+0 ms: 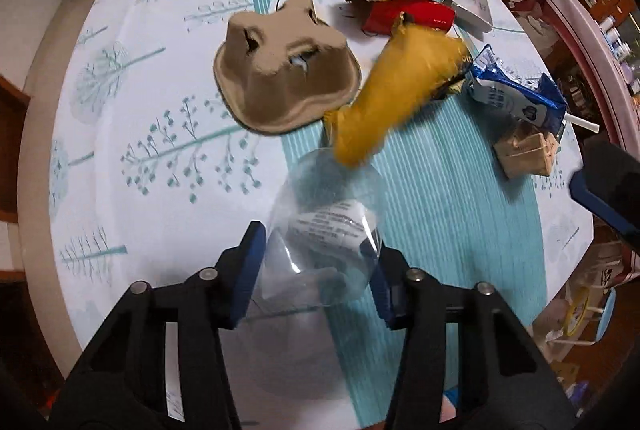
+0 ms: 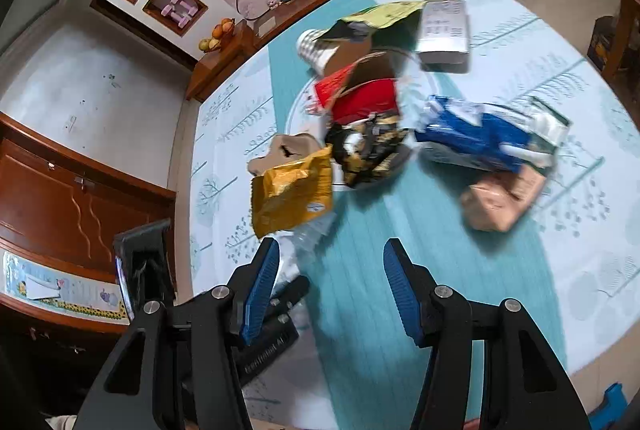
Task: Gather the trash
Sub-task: 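Grasp the clear plastic bottle with the left gripper while the right grasps the yellow wrapper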
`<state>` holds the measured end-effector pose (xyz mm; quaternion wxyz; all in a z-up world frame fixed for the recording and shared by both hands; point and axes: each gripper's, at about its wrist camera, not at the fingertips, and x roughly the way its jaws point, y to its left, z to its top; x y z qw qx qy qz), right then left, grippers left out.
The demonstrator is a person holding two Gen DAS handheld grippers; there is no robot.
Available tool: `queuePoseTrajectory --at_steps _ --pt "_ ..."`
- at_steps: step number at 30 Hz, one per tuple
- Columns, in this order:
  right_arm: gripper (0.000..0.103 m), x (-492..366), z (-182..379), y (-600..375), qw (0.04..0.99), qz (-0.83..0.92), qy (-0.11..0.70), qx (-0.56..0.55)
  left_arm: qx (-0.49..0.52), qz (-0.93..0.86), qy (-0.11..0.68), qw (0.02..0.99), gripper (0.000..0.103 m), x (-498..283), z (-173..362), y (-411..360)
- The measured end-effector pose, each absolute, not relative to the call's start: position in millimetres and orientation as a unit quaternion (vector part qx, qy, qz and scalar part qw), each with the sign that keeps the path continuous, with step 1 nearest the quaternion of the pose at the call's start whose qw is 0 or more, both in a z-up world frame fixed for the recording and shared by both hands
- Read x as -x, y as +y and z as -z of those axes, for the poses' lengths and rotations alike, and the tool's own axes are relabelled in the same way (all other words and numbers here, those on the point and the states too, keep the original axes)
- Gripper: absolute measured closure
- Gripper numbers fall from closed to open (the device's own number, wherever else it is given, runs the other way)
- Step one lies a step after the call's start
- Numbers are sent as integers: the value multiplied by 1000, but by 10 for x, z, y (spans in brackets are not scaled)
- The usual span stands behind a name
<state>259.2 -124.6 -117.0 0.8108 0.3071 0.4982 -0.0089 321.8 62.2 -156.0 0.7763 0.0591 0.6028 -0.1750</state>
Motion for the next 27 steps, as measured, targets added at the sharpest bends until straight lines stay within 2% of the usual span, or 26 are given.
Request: queuePoseTrajectory --at_steps 15,19,21,22,27 --pt "48 -3330 1365 -959 785 47 515 -342 -46 226 608 760 60 -3315 1550 970" --pt "48 -3494 1561 -903 763 61 543 -345 -44 229 607 760 60 -3360 1543 1028" --pt "64 -3523 1655 -873 753 63 557 -344 -43 230 606 760 60 -3342 1539 1042" --pt "75 -3522 1690 -862 751 64 563 -340 -44 231 606 760 60 -3351 1541 1047" --pt "85 -3365 1747 -893 758 60 558 -332 -50 233 600 764 62 -3395 1527 1072"
